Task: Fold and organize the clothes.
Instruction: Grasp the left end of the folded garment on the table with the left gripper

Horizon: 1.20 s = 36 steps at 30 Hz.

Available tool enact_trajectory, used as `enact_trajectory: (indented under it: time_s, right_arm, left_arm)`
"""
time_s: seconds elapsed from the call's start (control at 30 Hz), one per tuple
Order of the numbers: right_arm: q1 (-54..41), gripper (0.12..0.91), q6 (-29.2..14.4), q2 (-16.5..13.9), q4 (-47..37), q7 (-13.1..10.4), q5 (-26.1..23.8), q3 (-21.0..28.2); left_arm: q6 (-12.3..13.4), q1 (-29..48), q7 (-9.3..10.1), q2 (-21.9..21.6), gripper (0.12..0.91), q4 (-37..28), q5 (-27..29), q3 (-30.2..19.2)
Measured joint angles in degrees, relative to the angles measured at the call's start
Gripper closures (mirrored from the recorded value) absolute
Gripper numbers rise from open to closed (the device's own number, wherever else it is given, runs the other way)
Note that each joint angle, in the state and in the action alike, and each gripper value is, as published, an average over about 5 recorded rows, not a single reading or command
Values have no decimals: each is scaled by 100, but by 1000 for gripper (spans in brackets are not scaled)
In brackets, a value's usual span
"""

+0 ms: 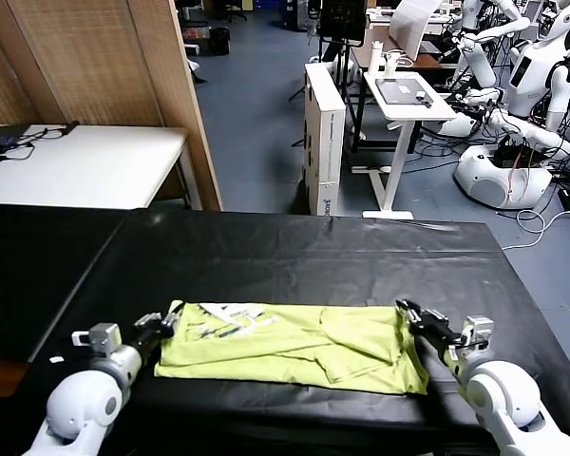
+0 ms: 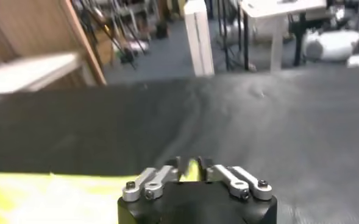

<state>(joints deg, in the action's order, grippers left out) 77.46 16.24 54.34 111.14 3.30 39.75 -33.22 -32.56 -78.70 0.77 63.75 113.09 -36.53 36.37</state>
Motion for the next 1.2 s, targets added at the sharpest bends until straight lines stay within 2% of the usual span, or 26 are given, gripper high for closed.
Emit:
enact_trajectory:
  time_s: [0.1,0.2,0.37,0.5,0.63,0.8,1.2]
  right_arm:
    - [229,123,-438,-141,178,75,-11,-171]
    - [594,119,-717,-223,443,57,16,-402]
    - [1358,118,-872,-204,1054,3,137,-854]
    - [1868,118,-932,-123,1536,25,219,-1181]
    - [2230,118,-951,-18,1908,32,245,-1399]
    - [2356,118,-931,27,2112,21,242,-1436]
    - [2404,118,-862,42,2305,5,235,-1422]
  left_arm:
    - [-169,-107,54,-180,204,144,-344,122]
    - [-301,-293,12,-402,135,313,-730,299]
    - [-574,-725,-343,-532,124,539,-1350,622]
    - [-591,-969,-600,-483,123,578,-1317,724]
    - [-510,-1046,-668,-459,123,498,-1223,792]
    - [-408,-1096,-715,-448,123,350,-1146,831]
    - [-551,-1078,-894,-357,123,269,-1279,654]
